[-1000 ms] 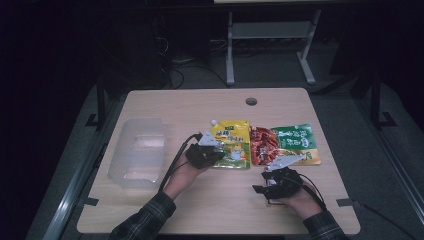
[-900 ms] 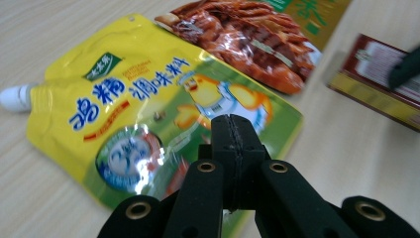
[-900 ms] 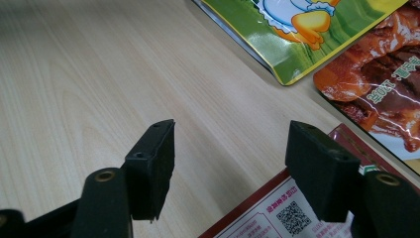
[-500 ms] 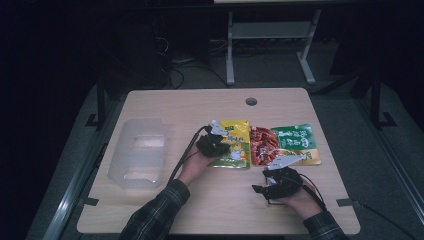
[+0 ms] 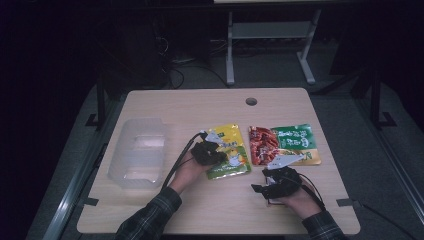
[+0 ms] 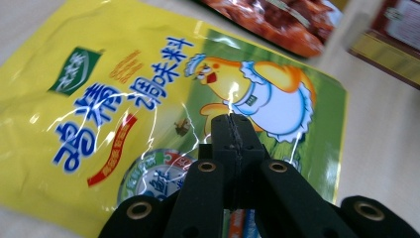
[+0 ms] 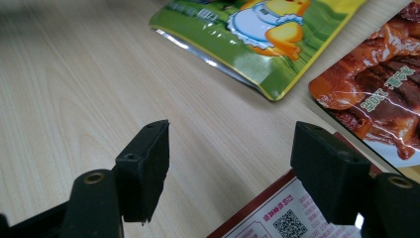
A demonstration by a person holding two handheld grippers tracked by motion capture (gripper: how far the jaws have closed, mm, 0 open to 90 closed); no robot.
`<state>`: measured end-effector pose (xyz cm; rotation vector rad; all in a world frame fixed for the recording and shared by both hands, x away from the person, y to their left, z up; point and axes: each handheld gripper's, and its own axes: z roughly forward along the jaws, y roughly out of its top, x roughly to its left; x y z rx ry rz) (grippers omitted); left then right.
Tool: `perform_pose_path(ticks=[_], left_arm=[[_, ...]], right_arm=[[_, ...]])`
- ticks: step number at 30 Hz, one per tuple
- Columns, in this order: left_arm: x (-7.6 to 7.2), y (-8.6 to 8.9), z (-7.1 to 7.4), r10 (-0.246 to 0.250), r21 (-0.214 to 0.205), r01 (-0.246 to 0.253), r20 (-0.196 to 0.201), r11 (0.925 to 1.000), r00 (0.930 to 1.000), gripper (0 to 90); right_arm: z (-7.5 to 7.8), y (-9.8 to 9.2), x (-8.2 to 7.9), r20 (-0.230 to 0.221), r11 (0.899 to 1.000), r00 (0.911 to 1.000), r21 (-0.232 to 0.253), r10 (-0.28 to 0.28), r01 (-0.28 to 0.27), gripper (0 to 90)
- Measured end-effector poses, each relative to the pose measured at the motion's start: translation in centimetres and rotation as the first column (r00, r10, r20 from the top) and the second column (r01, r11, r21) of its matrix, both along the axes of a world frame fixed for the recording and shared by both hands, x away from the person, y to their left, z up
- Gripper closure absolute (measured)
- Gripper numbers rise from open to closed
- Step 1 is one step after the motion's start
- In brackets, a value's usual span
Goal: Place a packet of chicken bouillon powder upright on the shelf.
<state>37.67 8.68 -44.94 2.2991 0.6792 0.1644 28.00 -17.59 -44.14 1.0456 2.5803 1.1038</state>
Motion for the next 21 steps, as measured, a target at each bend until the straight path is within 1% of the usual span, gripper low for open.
perform_pose_path(ticks=[1,2,3,4,5,6,8,9,10,11,12,13,14,15,16,18,19,20,21], left_arm=[[-0.7,0.4,0.0,-0.007,-0.009,0.006,-0.005,0.9999,1.0,90.0],[-0.7,0.4,0.0,-0.007,-0.009,0.006,-0.005,0.9999,1.0,90.0],[-1.0,0.6,0.0,-0.011,-0.01,0.011,-0.012,0.9999,0.9999,90.0],[-1.5,1.0,0.0,-0.029,0.003,0.029,-0.021,0.9996,0.9994,90.0],[-1.7,1.2,0.0,-0.032,0.005,0.032,-0.024,0.9995,0.9992,90.0],[-2.0,1.4,0.0,-0.032,-0.002,0.032,-0.031,0.9995,0.999,90.0],[-2.3,1.5,0.0,-0.026,-0.011,0.025,-0.037,0.9996,0.999,90.0],[-2.4,1.5,-0.1,-0.017,-0.024,0.016,-0.038,0.9996,0.9991,90.0],[-2.4,1.5,-0.1,-0.021,-0.019,0.02,-0.038,0.9996,0.9991,90.0],[-2.4,1.5,-0.1,-0.021,-0.019,0.02,-0.038,0.9996,0.9991,90.0],[-2.4,1.5,-0.1,-0.019,-0.021,0.018,-0.039,0.9996,0.9991,90.0],[-2.4,1.5,-0.1,-0.021,-0.02,0.02,-0.039,0.9996,0.999,90.0],[-2.5,1.5,-0.1,-0.012,-0.032,0.011,-0.039,0.9994,0.9992,90.0],[-2.4,1.5,-0.1,-0.013,-0.031,0.012,-0.04,0.9994,0.9991,90.0],[-2.4,1.5,-0.2,-0.013,-0.033,0.012,-0.041,0.9994,0.9991,90.0],[-2.4,1.6,-0.2,-0.016,-0.033,0.015,-0.044,0.9994,0.9989,90.0],[-2.4,1.6,-0.2,-0.017,-0.033,0.016,-0.045,0.9993,0.9988,90.0],[-2.4,1.6,-0.2,-0.017,-0.033,0.016,-0.045,0.9993,0.9988,90.0],[-2.3,1.7,-0.1,-0.024,-0.029,0.023,-0.047,0.9993,0.9986,90.0]], right_arm=[[0.0,0.1,0.0,-0.006,1.0,1.0,0.006,-0.004,0.004,31.7],[0.1,0.2,0.1,-0.006,1.0,1.0,0.008,0.004,-0.004,34.0],[0.2,0.3,0.2,-0.004,1.0,0.9999,0.012,0.014,-0.014,36.9],[0.4,0.4,0.4,0.006,1.0,0.9998,0.017,0.02,-0.02,41.2],[0.5,0.6,0.7,0.003,1.0,0.9998,0.021,0.017,-0.017,46.6],[0.6,0.8,1.1,0.01,0.999,0.9997,0.025,0.023,-0.024,51.5],[0.8,1.3,2.0,0.017,0.999,0.9996,0.024,0.022,-0.022,65.1],[0.9,1.6,2.4,0.018,1.0,0.9997,0.024,0.019,-0.02,71.1],[0.9,1.8,2.9,0.017,1.0,0.9997,0.017,0.017,-0.017,76.4],[0.9,1.8,2.9,0.017,1.0,0.9997,0.017,0.017,-0.017,76.4],[0.8,2.2,4.1,0.022,1.0,0.9997,0.007,0.011,-0.011,85.1],[0.7,2.4,4.7,0.016,1.0,0.9998,0.013,0.013,-0.014,88.5],[0.6,2.6,5.3,0.004,1.0,0.9998,0.01,0.018,-0.018,90.0],[0.4,3.0,5.8,0.0,1.0,0.9997,-0.004,0.025,-0.025,90.0],[0.2,3.4,6.2,0.002,0.999,0.9994,-0.017,0.035,-0.035,90.0],[0.0,4.2,7.0,0.005,0.998,0.9986,-0.025,0.052,-0.052,90.0],[-0.1,4.6,7.4,0.001,0.997,0.9981,-0.036,0.062,-0.062,90.0],[-0.2,5.0,7.7,0.014,0.997,0.9978,-0.053,0.064,-0.063,90.0],[-0.2,5.3,8.0,0.014,0.996,0.9979,-0.058,0.063,-0.062,90.0]])
